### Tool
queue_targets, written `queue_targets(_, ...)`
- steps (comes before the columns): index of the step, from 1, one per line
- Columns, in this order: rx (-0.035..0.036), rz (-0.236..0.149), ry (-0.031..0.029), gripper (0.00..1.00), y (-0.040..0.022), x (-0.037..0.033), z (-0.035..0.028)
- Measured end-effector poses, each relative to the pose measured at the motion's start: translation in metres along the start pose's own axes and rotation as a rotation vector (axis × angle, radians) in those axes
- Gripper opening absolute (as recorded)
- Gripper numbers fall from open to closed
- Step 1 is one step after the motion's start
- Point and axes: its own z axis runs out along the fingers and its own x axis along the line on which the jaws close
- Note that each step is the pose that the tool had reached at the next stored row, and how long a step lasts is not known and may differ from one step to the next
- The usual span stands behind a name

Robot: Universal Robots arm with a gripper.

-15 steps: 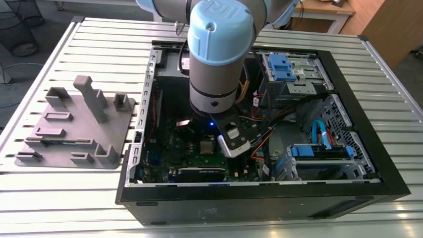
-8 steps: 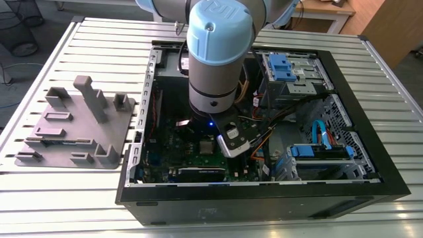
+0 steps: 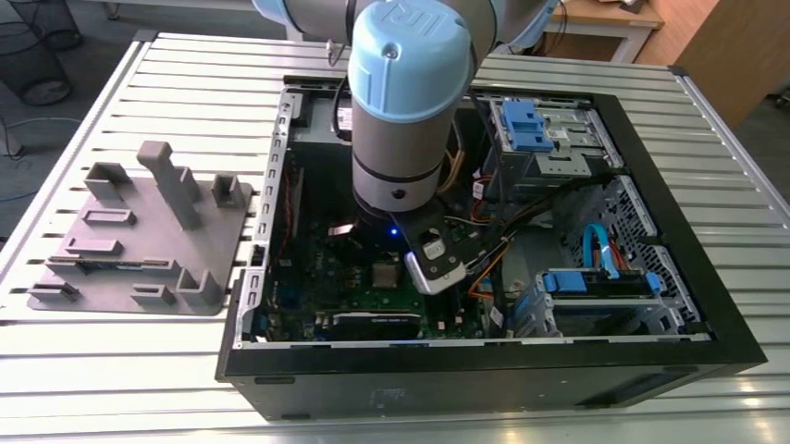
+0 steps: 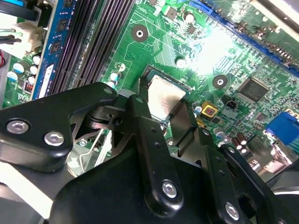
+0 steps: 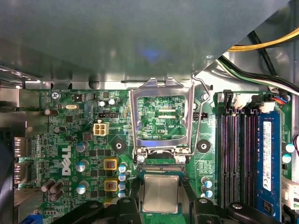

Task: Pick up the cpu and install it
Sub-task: 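Place the cpu into insertion slot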

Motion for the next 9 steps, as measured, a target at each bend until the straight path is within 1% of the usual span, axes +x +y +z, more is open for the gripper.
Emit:
queue_targets(7,-0.0009,-0.005,-0.0001,0.44,0.0,0.0,0.0003)
queue_targets(9,-0.0052,-0.015,0.0001,0.44,0.0,0.0,0.0002)
